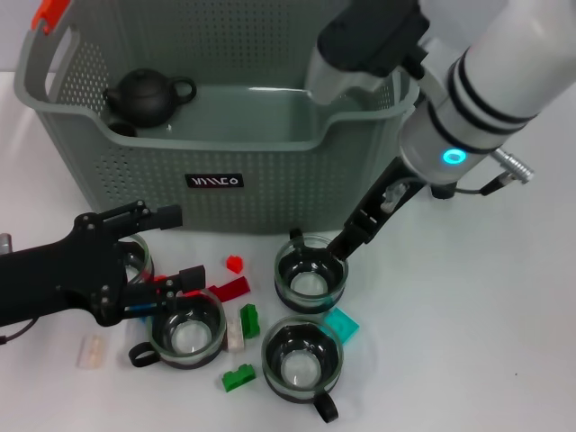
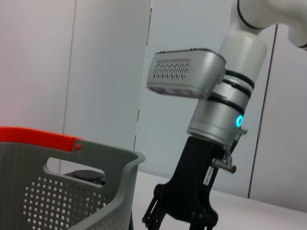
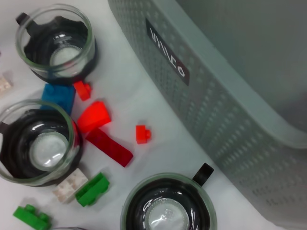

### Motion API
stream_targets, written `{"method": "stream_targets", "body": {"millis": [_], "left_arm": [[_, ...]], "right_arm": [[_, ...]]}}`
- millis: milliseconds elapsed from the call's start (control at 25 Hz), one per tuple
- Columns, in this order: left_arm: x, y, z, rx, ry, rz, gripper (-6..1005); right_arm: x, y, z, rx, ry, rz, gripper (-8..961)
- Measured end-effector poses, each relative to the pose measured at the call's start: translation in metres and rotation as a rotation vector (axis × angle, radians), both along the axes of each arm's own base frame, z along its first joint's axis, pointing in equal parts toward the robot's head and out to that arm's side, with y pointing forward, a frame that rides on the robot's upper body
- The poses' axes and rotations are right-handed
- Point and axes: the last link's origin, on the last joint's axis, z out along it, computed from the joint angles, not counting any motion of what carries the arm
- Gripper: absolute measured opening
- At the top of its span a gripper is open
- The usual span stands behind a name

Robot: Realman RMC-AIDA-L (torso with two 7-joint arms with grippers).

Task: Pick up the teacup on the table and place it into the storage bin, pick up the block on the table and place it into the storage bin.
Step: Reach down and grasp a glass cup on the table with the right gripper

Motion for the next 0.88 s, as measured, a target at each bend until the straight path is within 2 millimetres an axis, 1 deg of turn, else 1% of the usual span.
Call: {"method": "stream_targets", "body": {"millis": [200,400,880], "left_arm": [[0.000,0.000,-0.001,-0.002,0.000,-0.001,829],[0.001,-0.001,-0.002,-0.010,0.001,-0.005,829],[0.000,-0.003,-0.003,-0.007,0.004,-0.007,829]], "right_arm": [[0.005,0.003,-0.013,0.002,0.015,-0.007,820],[0.007,0.005,-0.022,-0.002,0.018,-0.005,816],[0.015,0.009,-0.033,0.008,0.007,-0.008,676]]}}
